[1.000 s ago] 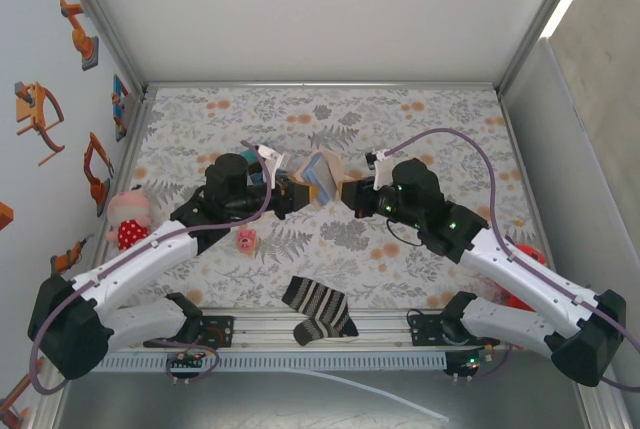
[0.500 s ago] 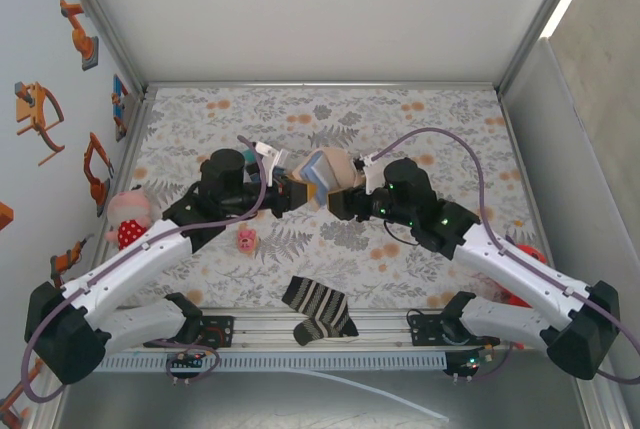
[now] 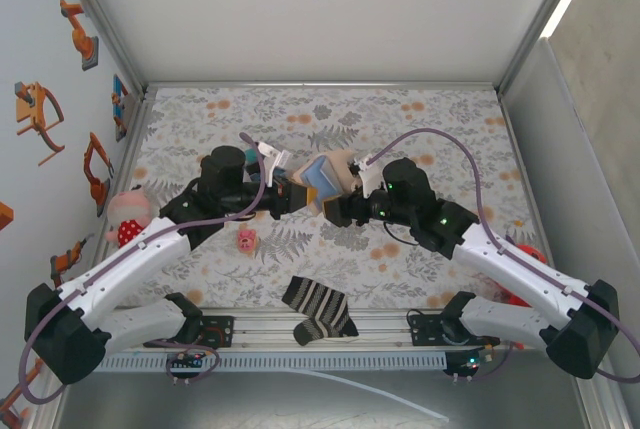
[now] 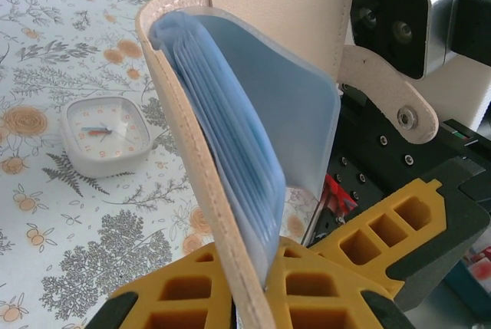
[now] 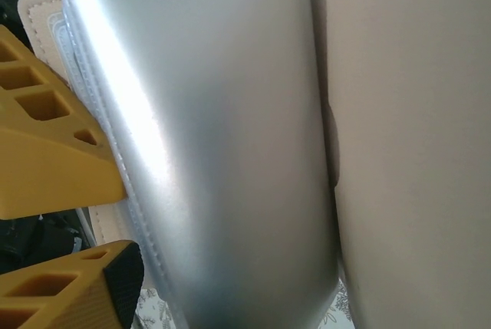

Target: Take the credit cards out of the card holder

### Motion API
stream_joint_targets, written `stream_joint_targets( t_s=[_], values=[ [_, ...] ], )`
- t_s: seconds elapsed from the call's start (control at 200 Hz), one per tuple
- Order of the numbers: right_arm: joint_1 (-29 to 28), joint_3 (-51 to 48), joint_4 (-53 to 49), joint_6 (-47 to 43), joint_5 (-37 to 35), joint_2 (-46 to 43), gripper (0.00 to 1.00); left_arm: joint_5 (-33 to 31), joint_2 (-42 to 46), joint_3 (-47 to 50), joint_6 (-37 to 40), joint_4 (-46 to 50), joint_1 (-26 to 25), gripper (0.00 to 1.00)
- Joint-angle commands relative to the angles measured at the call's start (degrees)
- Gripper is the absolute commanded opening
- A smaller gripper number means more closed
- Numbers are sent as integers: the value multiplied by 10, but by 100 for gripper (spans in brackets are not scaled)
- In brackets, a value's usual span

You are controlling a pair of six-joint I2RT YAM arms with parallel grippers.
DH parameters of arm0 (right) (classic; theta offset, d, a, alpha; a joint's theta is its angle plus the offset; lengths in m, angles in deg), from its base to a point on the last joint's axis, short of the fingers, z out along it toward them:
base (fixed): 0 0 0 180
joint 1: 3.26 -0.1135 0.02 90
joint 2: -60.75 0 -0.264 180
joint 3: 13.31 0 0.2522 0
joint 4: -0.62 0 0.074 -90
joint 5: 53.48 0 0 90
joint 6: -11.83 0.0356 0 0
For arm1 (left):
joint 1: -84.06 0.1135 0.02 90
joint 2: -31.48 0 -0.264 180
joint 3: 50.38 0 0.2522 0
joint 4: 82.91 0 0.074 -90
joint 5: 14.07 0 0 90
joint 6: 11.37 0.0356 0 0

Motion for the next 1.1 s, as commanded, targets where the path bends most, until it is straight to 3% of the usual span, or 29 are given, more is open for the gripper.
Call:
stream_joint_targets(
  t_s=[0.0,0.145,0.306,0.571,0.696,0.962,1.097],
  values=[
    [-3,19,16,-13,10,0,74,22,-2,-23,2,-5,-1,0],
    [-4,22,18,-12,19,9,73,35,-11,-22,-9,-18,-1,0],
    [-4,18,20,-5,2,9,62,40,-15,-22,-13,-21,-2,3],
    [-4,-14,68,34,-4,-13,42,49,-10,-15,-17,-40,-1,15],
    [-4,-23,84,51,-1,-20,34,54,-11,-11,-18,-47,-1,28],
    [-3,-33,109,74,-2,-22,29,55,-15,-2,-24,-59,-1,34],
    [-4,-34,109,80,-11,-22,28,55,-12,1,-16,-54,-1,49]
  ],
)
